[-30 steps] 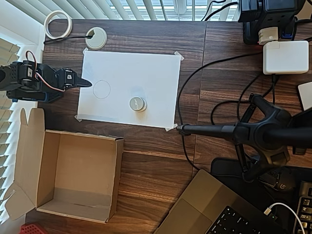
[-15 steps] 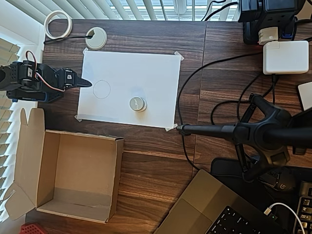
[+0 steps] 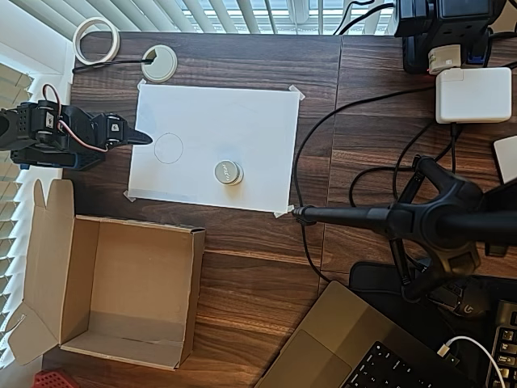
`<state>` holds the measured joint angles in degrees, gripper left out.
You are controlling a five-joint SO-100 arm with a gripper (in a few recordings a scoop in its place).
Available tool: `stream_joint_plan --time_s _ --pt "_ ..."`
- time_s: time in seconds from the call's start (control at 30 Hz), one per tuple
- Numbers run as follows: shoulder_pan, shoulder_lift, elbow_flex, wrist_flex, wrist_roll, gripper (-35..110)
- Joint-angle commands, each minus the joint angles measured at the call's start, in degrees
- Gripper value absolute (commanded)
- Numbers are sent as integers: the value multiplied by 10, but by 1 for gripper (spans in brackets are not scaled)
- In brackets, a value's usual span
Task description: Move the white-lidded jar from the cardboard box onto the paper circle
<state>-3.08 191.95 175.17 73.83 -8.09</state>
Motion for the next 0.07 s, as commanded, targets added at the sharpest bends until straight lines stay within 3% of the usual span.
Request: stream_joint_plan --time_s 0.0,0.03 --pt "0 37 -20 23 -5 0" --pt "0 37 -20 23 -5 0"
